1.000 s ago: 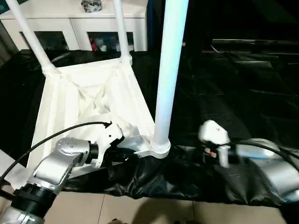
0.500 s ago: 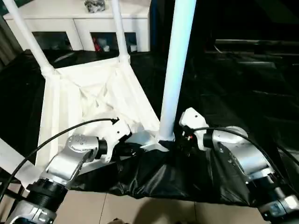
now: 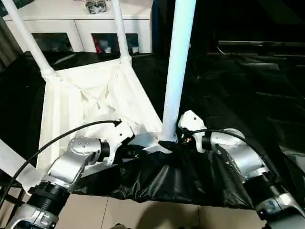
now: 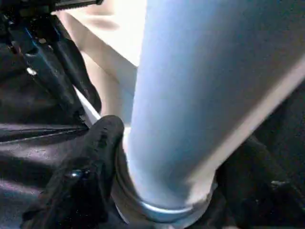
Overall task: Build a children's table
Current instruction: Rotate leg to tighten
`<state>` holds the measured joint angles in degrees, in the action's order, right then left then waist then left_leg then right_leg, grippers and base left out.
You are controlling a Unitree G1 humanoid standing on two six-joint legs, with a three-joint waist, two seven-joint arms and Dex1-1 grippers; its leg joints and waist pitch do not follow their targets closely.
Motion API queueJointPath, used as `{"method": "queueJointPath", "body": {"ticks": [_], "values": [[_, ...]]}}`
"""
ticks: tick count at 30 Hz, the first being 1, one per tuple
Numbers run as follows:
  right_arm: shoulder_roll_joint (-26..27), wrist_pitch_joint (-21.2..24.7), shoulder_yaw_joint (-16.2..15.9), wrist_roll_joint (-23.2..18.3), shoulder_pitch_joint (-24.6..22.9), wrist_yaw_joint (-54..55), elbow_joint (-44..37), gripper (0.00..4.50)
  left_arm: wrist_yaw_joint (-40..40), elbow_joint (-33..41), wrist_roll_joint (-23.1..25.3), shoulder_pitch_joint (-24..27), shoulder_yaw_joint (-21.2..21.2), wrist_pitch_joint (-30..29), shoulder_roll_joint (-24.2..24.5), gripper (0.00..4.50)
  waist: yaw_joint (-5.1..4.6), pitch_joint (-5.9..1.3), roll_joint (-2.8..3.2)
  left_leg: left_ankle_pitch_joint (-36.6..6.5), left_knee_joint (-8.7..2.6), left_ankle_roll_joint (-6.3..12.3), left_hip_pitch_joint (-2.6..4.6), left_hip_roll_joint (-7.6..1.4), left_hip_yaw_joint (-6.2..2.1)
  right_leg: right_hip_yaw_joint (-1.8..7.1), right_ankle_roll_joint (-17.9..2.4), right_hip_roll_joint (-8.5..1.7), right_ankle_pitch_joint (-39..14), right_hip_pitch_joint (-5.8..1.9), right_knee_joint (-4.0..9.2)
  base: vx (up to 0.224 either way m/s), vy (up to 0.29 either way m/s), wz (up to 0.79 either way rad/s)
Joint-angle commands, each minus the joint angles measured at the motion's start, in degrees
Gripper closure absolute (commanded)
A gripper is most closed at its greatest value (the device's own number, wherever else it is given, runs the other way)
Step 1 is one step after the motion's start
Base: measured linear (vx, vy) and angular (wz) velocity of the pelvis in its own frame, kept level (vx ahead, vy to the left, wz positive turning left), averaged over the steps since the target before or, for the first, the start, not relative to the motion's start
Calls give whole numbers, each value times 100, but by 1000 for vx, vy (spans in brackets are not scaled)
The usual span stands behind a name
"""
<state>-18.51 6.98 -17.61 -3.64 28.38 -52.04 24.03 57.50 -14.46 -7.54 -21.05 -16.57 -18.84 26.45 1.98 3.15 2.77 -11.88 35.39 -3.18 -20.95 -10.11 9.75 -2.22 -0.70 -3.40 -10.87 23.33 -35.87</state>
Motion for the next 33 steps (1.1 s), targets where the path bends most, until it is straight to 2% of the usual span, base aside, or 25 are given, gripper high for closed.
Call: {"method": "queueJointPath", "body": {"ticks": [1,8,12,13,14,15,16,17,18,19,20,21,24,25,26,27,28,29,31,33], "values": [[18,-111,17,91,128,14,83,172,-8,-152,-37,-36,157,47,30,450,25,-317,-99,-1245,-475,166,3,-240,-92,256,-1082,-430,-2046,-260,531,0,0,0],[63,-196,46,64,129,18,150,186,-34,-195,-38,-60,204,36,47,450,18,-306,-103,-1310,-484,166,7,-240,-94,258,-1044,-428,-2169,-250,545,0,0,0],[181,-247,186,10,184,228,273,187,-352,-226,-48,-195,364,0,-94,450,5,-292,-99,-1373,-493,145,10,-236,-96,256,-1021,-429,-2298,-234,562,0,0,0],[272,-264,271,46,231,498,396,187,-531,-274,1,-277,394,4,-173,450,3,-294,-115,-1372,-489,138,15,-232,-94,257,-1007,-429,-2330,-231,571,0,0,0],[478,-252,430,127,303,1116,607,187,-902,-362,131,-425,413,-30,-336,450,3,-292,-99,-1359,-488,112,27,-235,-91,259,-1031,-430,-2311,-213,574,0,0,0],[511,-241,454,131,310,1200,630,187,-947,-370,147,-443,412,-38,-360,450,-3,-292,-119,-1314,-489,94,13,-235,-89,262,-1033,-429,-2256,-222,571,0,0,0],[913,-60,719,142,363,2143,867,187,-1436,-419,310,-626,382,-136,-655,450,-13,-294,-105,-1265,-497,50,11,-228,-88,264,-1048,-422,-2175,-220,560,0,0,0],[1116,19,810,189,376,2634,974,188,-1723,-443,410,-706,356,-210,-828,450,-7,-331,-108,-1126,-479,-1,12,-219,-99,260,-1081,-431,-1941,-252,527,0,0,0],[1116,19,810,189,376,2634,974,188,-1723,-443,410,-706,356,-210,-828,450,-24,-334,-122,-998,-492,-3,-19,-225,-99,263,-1101,-427,-1741,-274,507,0,0,0],[1209,45,838,222,381,2855,1025,188,-1841,-450,456,-735,334,-240,-909,450,-11,-365,-121,-816,-473,27,-46,-216,-97,248,-1138,-415,-1329,-294,467,0,0,0],[1291,59,858,243,387,3024,1073,188,-1937,-463,494,-757,312,-253,-981,450,0,-372,-117,-743,-451,98,-24,-217,-78,255,-1213,-414,-1038,-271,460,0,0,0],[1523,63,891,260,412,3389,1224,188,-2175,-534,593,-805,240,-242,-1183,450,-8,-377,-119,-624,-437,167,-39,-208,-66,259,-1305,-412,-774,-276,442,0,0,0],[1760,29,900,271,451,3671,1387,188,-2384,-631,689,-851,159,-195,-1382,450,20,-400,-122,-390,-427,315,-42,-195,-50,245,-1376,-412,-384,-309,413,0,0,0],[1985,-57,847,283,511,3786,1539,188,-2534,-770,781,-895,64,-91,-1558,450,21,-395,-93,-385,-430,362,-36,-200,-44,234,-1404,-414,-390,-296,437,0,0,0],[2180,-161,751,322,573,3828,1660,188,-2621,-906,852,-938,-33,38,-1714,450,28,-394,-103,-385,-438,363,-31,-197,-50,226,-1411,-421,-453,-310,452,0,0,0],[2327,-363,614,438,671,3792,1794,188,-2591,-1085,881,-1000,-109,254,-1841,450,31,-383,-85,-418,-445,346,-26,-198,-50,224,-1405,-415,-497,-313,453,0,0,0],[2340,-413,611,461,691,3772,1826,188,-2567,-1115,878,-1014,-106,296,-1852,450,22,-371,-95,-593,-459,321,-15,-205,-48,215,-1378,-421,-733,-303,488,0,0,0],[2350,-441,621,470,703,3765,1850,132,-2561,-1133,878,-1021,-101,316,-1858,450,25,-356,-97,-742,-476,287,-14,-206,-52,217,-1321,-429,-984,-308,507,0,0,0],[2280,-508,676,428,696,3666,1815,119,-2460,-1116,848,-1019,-69,405,-1814,450,29,-349,-95,-908,-493,237,5,-223,-59,225,-1215,-443,-1321,-302,532,0,0,0],[2115,-591,760,386,684,3535,1755,102,-2219,-1045,749,-980,2,533,-1708,450,29,-357,-91,-927,-497,220,3,-228,-65,229,-1169,-439,-1350,-301,532,0,0,0]]}}
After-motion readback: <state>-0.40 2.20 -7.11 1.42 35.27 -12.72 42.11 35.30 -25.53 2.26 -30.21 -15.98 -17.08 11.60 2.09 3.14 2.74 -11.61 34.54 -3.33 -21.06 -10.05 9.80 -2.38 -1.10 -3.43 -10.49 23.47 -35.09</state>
